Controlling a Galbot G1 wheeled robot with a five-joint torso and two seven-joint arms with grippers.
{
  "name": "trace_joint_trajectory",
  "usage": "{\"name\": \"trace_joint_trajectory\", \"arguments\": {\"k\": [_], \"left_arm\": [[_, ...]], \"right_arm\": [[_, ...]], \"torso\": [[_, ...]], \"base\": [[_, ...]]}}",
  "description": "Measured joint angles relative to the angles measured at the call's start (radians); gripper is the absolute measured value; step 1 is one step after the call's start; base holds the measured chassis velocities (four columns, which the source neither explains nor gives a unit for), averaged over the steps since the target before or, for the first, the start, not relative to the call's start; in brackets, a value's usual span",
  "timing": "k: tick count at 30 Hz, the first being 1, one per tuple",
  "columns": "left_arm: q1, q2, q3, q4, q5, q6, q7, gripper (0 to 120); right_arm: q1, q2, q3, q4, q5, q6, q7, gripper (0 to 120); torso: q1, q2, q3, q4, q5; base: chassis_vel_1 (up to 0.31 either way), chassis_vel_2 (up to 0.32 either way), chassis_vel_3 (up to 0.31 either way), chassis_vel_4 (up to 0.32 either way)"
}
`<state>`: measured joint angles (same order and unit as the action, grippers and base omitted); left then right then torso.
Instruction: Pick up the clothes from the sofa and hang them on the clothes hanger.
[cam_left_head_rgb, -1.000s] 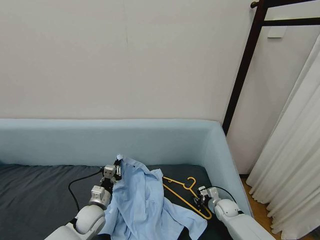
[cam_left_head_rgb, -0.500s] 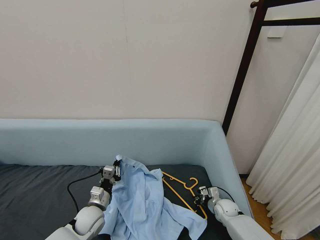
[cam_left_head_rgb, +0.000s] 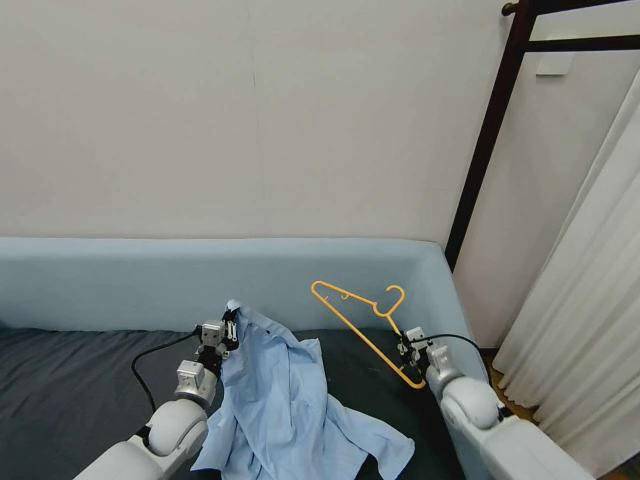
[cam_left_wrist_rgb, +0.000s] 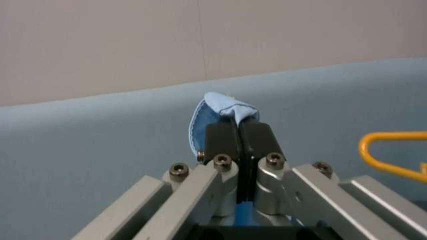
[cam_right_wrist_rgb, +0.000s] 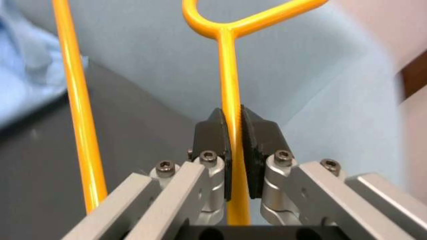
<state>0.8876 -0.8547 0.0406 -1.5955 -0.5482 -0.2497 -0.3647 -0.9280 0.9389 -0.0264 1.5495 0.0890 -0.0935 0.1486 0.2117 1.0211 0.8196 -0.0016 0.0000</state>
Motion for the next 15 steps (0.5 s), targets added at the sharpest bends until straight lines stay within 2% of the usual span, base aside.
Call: {"name": "trace_joint_trajectory", "arguments": {"k": [3,4,8,15], "left_arm": [[0.005,0.010,-0.006,-0.019,-0.004,0.021,-0.004,0],[0.005,0.010,-0.006,-0.019,-0.004,0.021,-0.004,0],[0.014,0.037,-0.013,-0.064,-0.015,0.065,-0.021,0],[0.064,0.070,-0.043,-0.112,-0.023,0.084,-0.007,0]], "right_arm": [[-0.090,-0.008,0.021,0.034,-0.187,0.091,0.034,4],[-0.090,-0.008,0.021,0.034,-0.187,0.091,0.034,4],[-0.149,0.010,0.025,0.058,-0.384,0.178,0.077,4],[-0.141,0.067,-0.029,0.043,-0.556,0.213,0.110,4]], "torso": [[0.000,0.000,0.000,0.0004,0.0000],[0.000,0.000,0.000,0.0004,0.0000],[0.000,0.000,0.000,0.0004,-0.0002],[0.000,0.000,0.000,0.0006,-0.0003]], "base": [[0.000,0.000,0.000,0.000],[0.000,0.000,0.000,0.000],[0.000,0.000,0.000,0.000],[0.000,0.000,0.000,0.000]]}}
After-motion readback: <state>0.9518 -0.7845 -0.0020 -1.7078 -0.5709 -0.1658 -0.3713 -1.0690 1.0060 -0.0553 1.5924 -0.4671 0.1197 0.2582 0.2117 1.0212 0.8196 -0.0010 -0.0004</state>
